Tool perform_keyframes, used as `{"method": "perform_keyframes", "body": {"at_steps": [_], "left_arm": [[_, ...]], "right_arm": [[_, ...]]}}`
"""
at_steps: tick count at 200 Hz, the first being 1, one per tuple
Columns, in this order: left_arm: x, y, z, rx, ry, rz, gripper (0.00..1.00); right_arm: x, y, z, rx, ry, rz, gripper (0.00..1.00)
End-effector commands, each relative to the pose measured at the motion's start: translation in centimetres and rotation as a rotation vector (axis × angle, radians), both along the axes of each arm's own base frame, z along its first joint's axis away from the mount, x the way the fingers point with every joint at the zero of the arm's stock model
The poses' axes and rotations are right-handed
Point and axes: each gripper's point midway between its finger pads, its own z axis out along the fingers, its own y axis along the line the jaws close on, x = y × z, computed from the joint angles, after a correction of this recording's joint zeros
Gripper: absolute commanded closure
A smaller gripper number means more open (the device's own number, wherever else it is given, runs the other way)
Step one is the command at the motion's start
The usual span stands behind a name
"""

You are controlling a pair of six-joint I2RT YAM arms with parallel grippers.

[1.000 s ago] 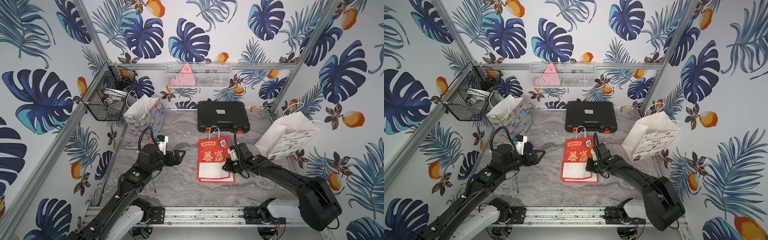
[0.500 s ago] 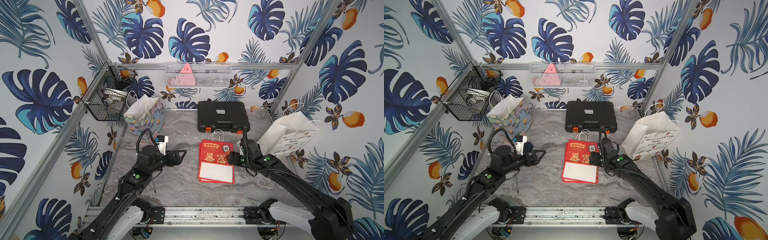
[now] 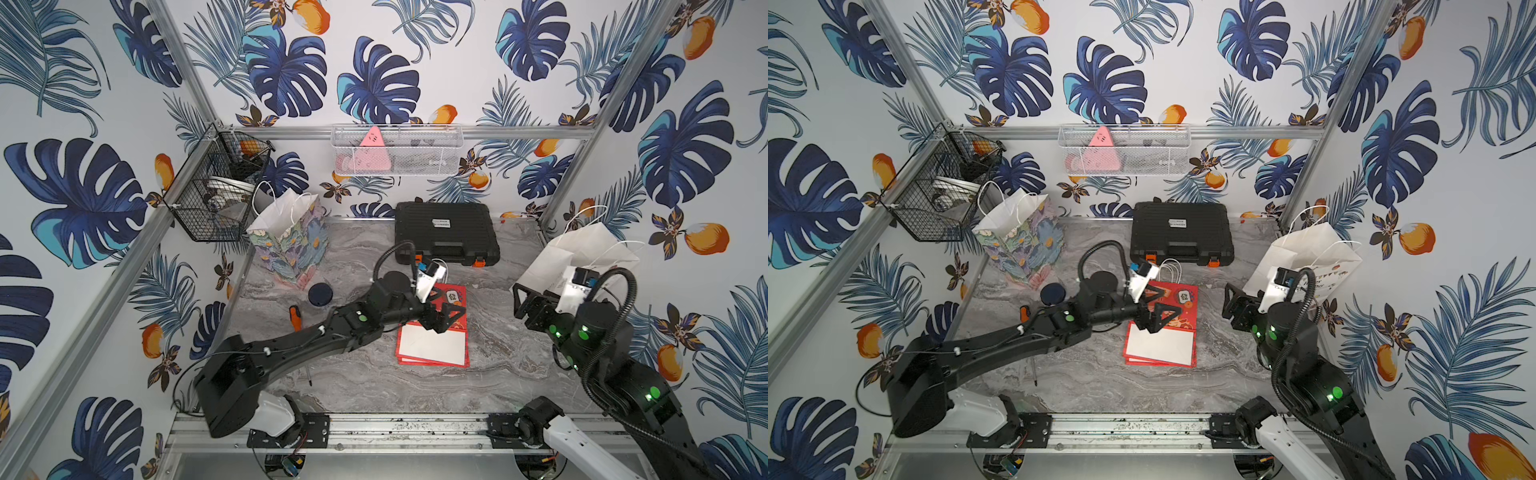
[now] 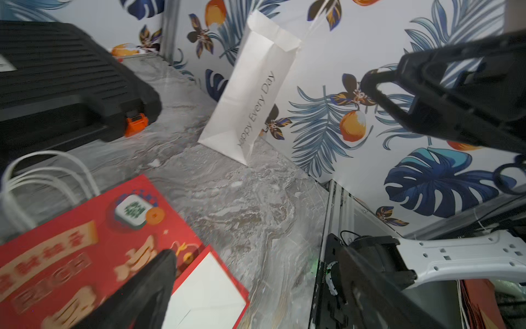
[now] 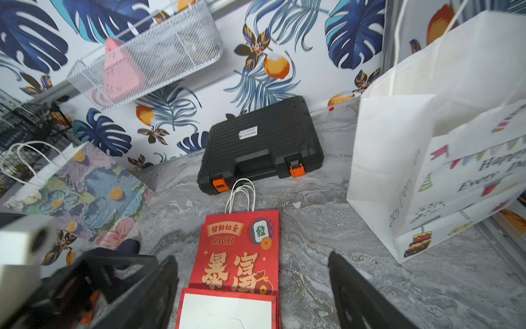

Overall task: Put away the paper bag
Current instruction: Place the paper bag at the center of the board, then pick up the paper bag from the center of the board.

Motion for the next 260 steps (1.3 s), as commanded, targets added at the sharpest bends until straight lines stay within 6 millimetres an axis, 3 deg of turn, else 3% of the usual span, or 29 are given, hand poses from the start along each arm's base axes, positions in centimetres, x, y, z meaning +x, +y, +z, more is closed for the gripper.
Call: {"method": "perform_keyframes", "body": {"at_steps": [1, 15, 20, 38, 70, 91, 140, 193, 227, 260], "left_arm": [[-1.2, -5.6, 3.2, -0.129, -0.192, -0.102, 0.08], [-1.8, -9.2, 2.5, -0.149, -0.222, -0.138, 0.09], [-1.9, -10.4, 2.3, -0.156, -0.231, -0.143, 0.09], [-1.3, -14.0, 1.4, -0.161, -0.261, -0.128, 0.1], [-0.4, -19.1, -0.7, -0.15, -0.276, -0.096, 0.09], [0.2, -21.4, -2.1, -0.123, -0.287, -0.068, 0.07], [3.6, -22.8, -4.9, -0.067, -0.309, 0.1, 0.11], [7.7, -24.8, -5.4, -0.066, -0.339, 0.191, 0.2], [9.7, -25.4, -6.2, -0.096, -0.323, 0.183, 0.35], [9.9, -26.5, -6.5, -0.151, -0.341, 0.138, 0.46]], "right_arm": [[-2.0, -2.1, 2.2, 0.016, -0.055, -0.054, 0.15], [-3.2, -3.0, 4.1, 0.045, -0.128, -0.066, 0.15], [-4.0, -3.5, 5.8, 0.067, -0.174, -0.07, 0.15], [-5.4, -4.5, 8.0, 0.093, -0.247, -0.08, 0.14], [-6.3, -5.2, 9.6, 0.074, -0.299, -0.091, 0.14], [-6.5, -5.5, 9.7, 0.065, -0.303, -0.099, 0.13], [-6.3, -5.0, 9.5, 0.082, -0.305, -0.079, 0.13], [-5.7, -4.0, 9.6, 0.123, -0.291, -0.044, 0.13], [-5.4, -3.6, 9.6, 0.123, -0.291, -0.032, 0.13], [-5.1, -3.4, 9.6, 0.117, -0.285, -0.028, 0.13]]}}
